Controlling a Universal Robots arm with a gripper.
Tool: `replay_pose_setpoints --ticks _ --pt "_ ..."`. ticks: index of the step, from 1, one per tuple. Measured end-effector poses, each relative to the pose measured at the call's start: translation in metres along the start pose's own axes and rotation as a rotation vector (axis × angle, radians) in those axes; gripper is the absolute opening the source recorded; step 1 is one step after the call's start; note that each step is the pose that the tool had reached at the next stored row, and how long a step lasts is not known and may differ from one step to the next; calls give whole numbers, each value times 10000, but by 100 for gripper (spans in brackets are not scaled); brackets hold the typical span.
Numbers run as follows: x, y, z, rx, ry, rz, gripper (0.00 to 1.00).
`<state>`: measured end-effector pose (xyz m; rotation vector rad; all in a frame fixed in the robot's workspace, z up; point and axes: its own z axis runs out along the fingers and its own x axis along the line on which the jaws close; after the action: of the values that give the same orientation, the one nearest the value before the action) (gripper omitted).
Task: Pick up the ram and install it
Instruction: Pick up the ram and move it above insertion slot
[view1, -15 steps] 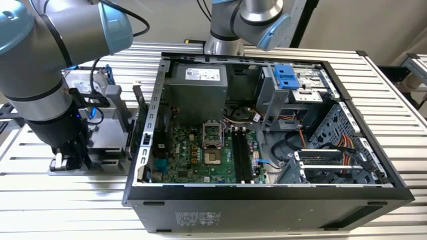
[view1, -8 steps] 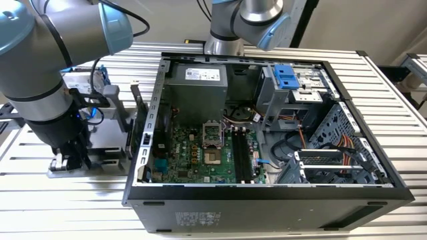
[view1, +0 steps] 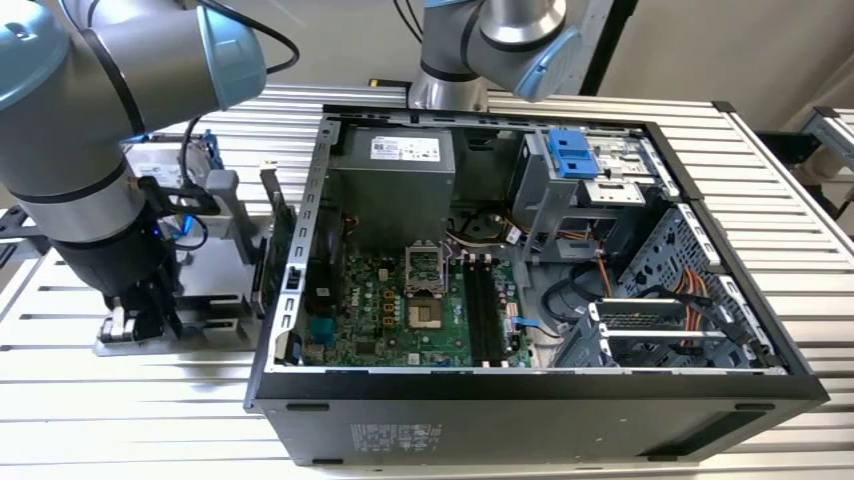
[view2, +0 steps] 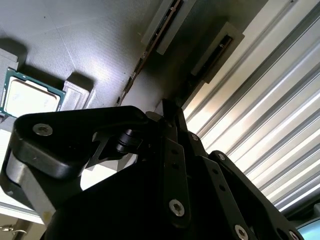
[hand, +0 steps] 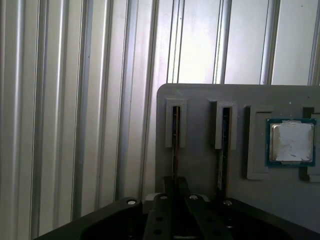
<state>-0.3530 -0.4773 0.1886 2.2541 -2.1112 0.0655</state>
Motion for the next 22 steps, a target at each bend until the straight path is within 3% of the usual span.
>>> replay_pose_setpoints --ticks 13,22 --pt "-1 -1 -1 7 -5 1 0" --pt "10 2 -150 0 0 1 0"
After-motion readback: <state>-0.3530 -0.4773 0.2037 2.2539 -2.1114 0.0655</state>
